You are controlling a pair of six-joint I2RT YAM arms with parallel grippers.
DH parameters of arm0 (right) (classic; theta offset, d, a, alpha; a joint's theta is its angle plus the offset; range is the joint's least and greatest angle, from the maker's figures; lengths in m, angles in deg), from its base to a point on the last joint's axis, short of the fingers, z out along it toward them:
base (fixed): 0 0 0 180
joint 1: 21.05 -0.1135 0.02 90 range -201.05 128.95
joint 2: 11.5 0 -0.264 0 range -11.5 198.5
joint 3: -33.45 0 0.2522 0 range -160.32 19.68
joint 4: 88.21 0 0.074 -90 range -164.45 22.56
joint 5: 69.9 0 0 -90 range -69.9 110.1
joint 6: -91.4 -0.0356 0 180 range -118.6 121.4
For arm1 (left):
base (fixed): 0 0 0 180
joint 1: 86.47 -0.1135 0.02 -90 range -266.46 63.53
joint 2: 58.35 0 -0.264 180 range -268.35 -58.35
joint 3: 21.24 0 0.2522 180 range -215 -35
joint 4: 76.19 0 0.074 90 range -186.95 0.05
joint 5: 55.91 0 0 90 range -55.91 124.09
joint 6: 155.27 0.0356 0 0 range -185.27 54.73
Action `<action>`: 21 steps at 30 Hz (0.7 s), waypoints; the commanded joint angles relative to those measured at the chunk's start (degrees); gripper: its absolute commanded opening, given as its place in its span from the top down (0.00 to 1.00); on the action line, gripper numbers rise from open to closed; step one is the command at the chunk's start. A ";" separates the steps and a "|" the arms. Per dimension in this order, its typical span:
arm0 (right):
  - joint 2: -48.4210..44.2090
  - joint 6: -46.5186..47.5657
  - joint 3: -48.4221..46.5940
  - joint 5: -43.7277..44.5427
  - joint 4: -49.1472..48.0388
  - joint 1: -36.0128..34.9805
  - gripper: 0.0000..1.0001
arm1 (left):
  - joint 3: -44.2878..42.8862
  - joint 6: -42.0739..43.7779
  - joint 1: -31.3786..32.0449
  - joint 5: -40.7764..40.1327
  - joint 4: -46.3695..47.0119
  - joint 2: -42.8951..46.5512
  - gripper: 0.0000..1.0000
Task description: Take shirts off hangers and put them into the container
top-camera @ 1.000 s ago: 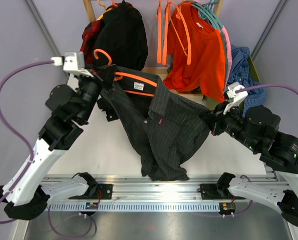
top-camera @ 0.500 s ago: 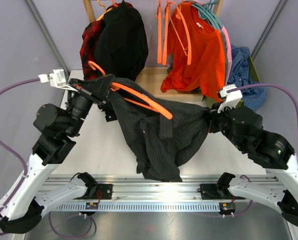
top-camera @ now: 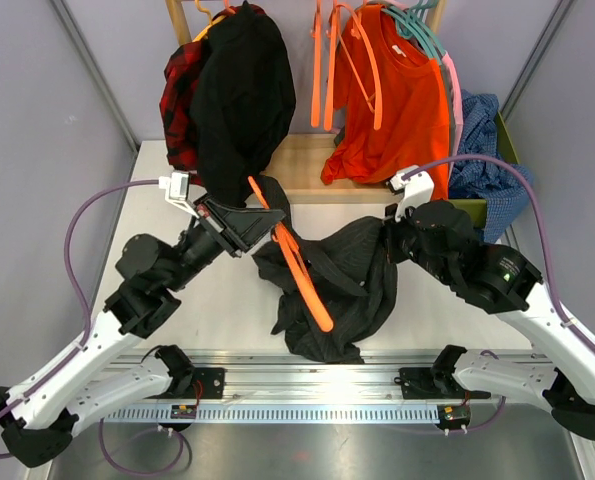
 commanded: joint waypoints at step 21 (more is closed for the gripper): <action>-1.39 0.57 -12.54 -17.08 5.82 0.17 0.14 | -14.59 35.52 -3.52 -3.94 -32.02 -15.56 1.00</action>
